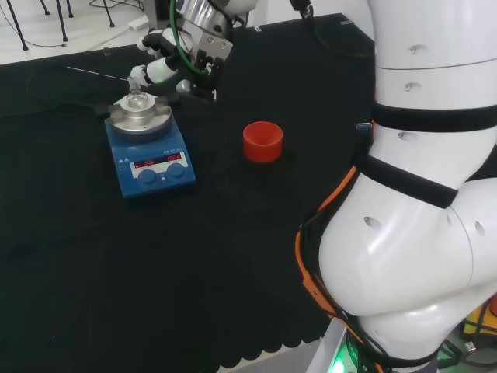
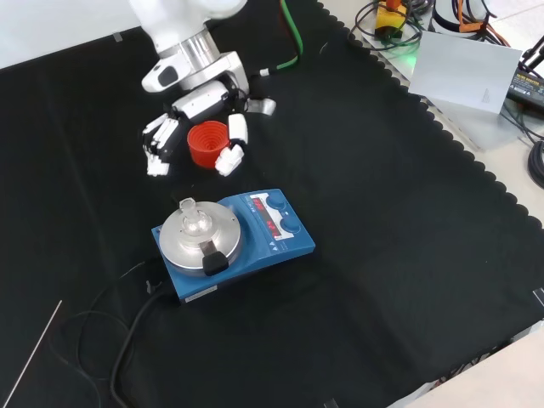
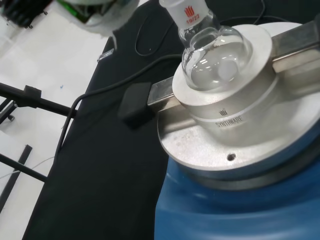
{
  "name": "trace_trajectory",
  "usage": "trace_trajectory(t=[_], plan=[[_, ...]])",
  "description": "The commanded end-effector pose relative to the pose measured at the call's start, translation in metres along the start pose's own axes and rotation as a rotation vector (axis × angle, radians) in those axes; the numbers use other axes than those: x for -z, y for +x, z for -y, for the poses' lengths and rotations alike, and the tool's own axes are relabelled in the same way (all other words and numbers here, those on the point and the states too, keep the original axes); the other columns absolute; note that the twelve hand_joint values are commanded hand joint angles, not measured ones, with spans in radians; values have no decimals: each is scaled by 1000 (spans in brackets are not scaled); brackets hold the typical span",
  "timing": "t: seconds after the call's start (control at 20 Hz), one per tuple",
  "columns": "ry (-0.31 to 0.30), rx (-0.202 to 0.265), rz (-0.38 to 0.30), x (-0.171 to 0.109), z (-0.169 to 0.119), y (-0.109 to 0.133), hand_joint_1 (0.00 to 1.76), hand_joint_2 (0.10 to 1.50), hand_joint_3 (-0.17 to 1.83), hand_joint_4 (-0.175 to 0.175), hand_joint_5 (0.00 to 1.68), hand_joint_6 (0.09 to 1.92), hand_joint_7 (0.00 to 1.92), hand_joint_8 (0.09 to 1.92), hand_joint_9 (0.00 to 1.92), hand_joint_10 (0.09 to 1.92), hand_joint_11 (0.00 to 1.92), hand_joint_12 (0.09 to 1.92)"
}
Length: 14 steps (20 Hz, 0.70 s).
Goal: Turn on the heater.
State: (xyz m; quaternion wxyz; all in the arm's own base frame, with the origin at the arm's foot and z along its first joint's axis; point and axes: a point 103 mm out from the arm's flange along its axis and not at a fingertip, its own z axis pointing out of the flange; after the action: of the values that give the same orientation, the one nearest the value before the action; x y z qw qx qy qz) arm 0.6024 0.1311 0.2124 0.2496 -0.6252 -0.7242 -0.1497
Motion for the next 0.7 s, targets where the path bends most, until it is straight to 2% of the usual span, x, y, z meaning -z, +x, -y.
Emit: trace_trajectory(t=[0.05,0.5,0.7], plan=[[-46,-16,2,24,40,2,801,593,677,12,402,206,264,603,386,644,0,1235],[-17,-29,68,33,87,11,812,612,662,13,421,179,273,611,398,651,0,1291],[47,-27,115,35,104,22,849,628,678,12,430,157,309,627,479,659,26,1361]])
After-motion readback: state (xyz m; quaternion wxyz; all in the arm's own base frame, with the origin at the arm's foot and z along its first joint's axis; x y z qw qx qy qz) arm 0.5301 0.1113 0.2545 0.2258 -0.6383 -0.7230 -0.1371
